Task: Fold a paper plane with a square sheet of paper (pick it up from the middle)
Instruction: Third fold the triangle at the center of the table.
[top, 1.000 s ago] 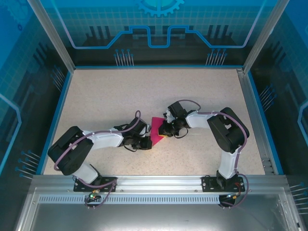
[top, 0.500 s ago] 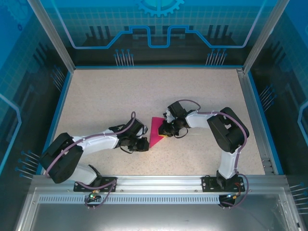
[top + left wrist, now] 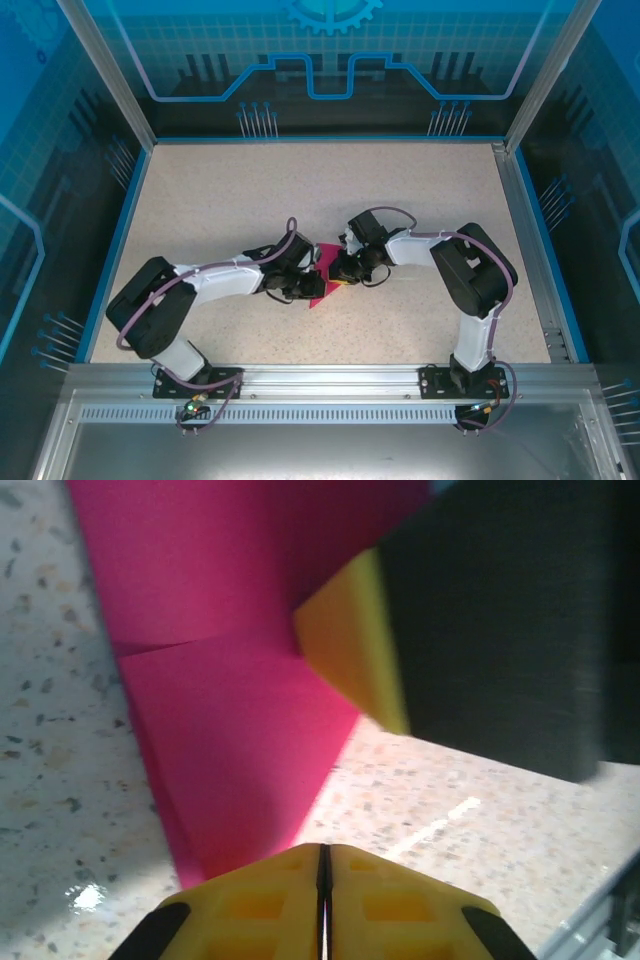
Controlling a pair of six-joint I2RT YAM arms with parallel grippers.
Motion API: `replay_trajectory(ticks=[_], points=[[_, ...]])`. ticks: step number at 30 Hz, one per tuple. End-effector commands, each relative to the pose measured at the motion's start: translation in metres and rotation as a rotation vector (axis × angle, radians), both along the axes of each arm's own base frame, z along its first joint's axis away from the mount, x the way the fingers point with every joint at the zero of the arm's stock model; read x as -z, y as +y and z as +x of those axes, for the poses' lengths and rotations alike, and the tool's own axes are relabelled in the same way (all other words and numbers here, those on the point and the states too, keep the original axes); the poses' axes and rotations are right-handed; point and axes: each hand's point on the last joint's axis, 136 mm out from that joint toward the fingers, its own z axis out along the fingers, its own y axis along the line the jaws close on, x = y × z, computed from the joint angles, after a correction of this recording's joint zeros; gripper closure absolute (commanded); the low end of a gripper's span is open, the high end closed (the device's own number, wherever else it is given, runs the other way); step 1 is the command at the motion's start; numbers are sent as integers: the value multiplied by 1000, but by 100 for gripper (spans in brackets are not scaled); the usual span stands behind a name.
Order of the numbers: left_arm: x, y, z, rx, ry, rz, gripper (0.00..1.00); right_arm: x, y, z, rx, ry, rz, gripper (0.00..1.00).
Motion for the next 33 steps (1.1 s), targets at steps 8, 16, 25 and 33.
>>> replay_trajectory(ticks=[8, 16, 25, 33], points=[[34, 32, -10, -40, 30, 150, 91, 4, -13, 2, 32, -45, -104, 83], [42, 35, -13, -40, 45, 164, 92, -20, -7, -11, -4, -109, -47, 82], [43, 34, -13, -45, 49, 163, 93, -23, 22, -30, -65, -111, 38, 91], [43, 35, -13, -50, 51, 167, 93, 2, 25, -35, -49, -65, 2, 92]])
